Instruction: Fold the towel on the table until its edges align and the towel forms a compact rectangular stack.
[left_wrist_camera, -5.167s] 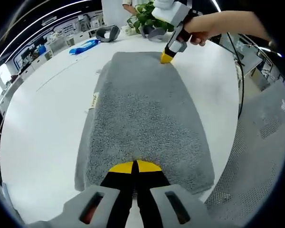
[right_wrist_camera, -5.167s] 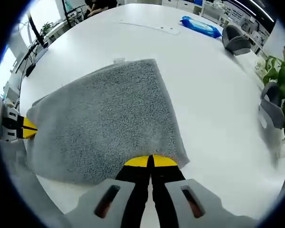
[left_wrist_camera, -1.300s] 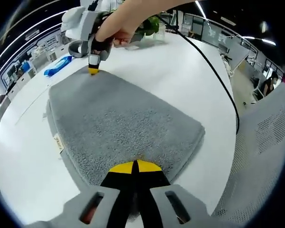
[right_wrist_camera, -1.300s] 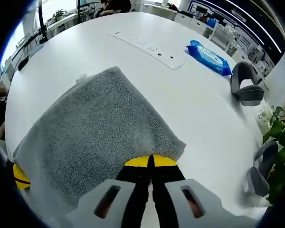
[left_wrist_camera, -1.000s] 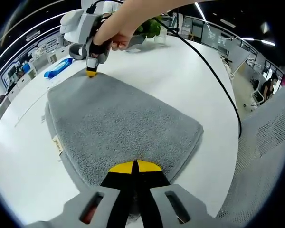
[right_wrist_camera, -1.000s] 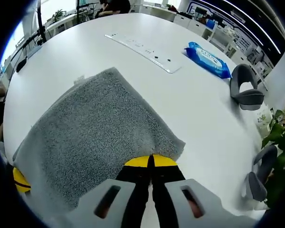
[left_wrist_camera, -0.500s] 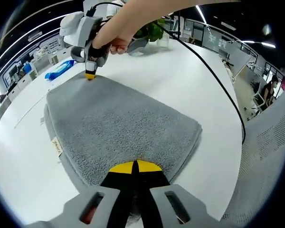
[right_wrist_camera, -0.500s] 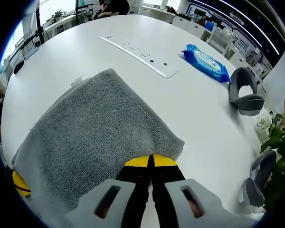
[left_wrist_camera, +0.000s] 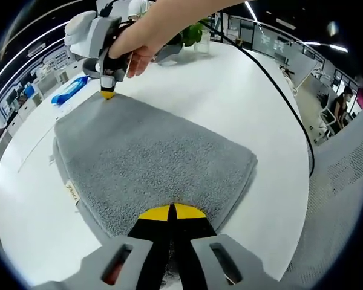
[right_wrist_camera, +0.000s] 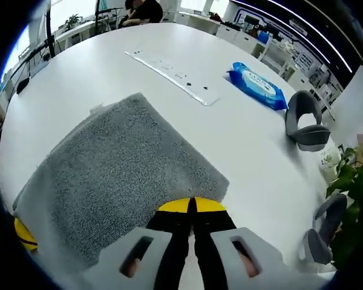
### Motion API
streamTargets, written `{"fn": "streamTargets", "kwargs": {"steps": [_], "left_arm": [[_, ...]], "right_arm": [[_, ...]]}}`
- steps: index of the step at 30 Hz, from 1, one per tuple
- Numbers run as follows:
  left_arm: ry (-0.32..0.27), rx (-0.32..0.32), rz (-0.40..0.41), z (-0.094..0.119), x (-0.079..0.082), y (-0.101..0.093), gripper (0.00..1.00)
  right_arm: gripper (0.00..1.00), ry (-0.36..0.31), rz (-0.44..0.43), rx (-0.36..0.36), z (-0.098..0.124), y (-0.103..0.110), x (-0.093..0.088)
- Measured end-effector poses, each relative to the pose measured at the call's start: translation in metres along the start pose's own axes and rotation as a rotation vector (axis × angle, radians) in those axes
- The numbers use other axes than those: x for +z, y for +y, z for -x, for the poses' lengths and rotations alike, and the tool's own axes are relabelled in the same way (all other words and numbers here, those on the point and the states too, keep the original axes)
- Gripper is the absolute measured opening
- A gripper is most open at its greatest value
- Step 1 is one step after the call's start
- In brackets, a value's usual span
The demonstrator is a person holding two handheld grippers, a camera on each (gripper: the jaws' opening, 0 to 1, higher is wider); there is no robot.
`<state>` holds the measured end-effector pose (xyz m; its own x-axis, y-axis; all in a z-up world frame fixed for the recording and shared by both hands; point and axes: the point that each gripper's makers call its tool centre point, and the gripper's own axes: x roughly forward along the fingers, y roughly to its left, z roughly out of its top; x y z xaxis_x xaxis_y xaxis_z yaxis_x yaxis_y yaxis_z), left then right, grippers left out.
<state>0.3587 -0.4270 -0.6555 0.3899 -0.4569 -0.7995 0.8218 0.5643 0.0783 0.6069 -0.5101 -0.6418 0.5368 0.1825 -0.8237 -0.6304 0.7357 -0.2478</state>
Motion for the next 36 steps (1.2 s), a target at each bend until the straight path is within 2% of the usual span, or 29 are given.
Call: {"fn": "streamTargets", "kwargs": {"steps": [3, 7, 14, 17, 20, 23, 26, 29, 32, 33, 36], "left_arm": [[-0.005, 0.007, -0.007, 0.001, -0.001, 0.000, 0.00], [0.002, 0.008, -0.020, 0.000, 0.000, 0.000, 0.00], [-0.007, 0.015, -0.037, 0.001, 0.000, 0.000, 0.00], [-0.023, 0.006, 0.006, 0.002, -0.001, 0.001, 0.00], [-0.033, -0.001, -0.023, 0.006, -0.001, -0.001, 0.00], [-0.035, -0.054, -0.003, 0.009, -0.001, -0.004, 0.00], [-0.046, -0.074, 0.008, 0.016, 0.001, -0.003, 0.00], [-0.048, -0.045, -0.006, 0.025, -0.002, 0.005, 0.02], [-0.089, -0.077, -0.036, 0.034, 0.000, 0.003, 0.07], [-0.115, -0.092, -0.054, 0.039, 0.001, 0.003, 0.08], [-0.163, -0.137, -0.069, 0.047, 0.006, -0.002, 0.12]], "right_arm": [[0.00, -0.071, -0.065, 0.021, 0.018, 0.006, 0.015], [0.00, -0.124, -0.045, 0.027, 0.044, 0.009, 0.023], [0.00, -0.157, -0.055, 0.073, 0.088, 0.022, 0.013], [0.00, -0.185, -0.047, 0.088, 0.110, 0.032, 0.010], [0.00, -0.206, -0.040, 0.113, 0.126, 0.043, 0.007], [0.00, -0.209, -0.015, 0.130, 0.137, 0.054, 0.000], [0.00, -0.245, -0.043, 0.161, 0.149, 0.067, -0.002], [0.00, -0.251, -0.061, 0.187, 0.158, 0.085, -0.014], [0.03, -0.223, -0.041, 0.220, 0.159, 0.106, -0.034], [0.03, -0.204, -0.035, 0.246, 0.160, 0.120, -0.046], [0.03, -0.209, -0.026, 0.279, 0.161, 0.142, -0.062]]}}
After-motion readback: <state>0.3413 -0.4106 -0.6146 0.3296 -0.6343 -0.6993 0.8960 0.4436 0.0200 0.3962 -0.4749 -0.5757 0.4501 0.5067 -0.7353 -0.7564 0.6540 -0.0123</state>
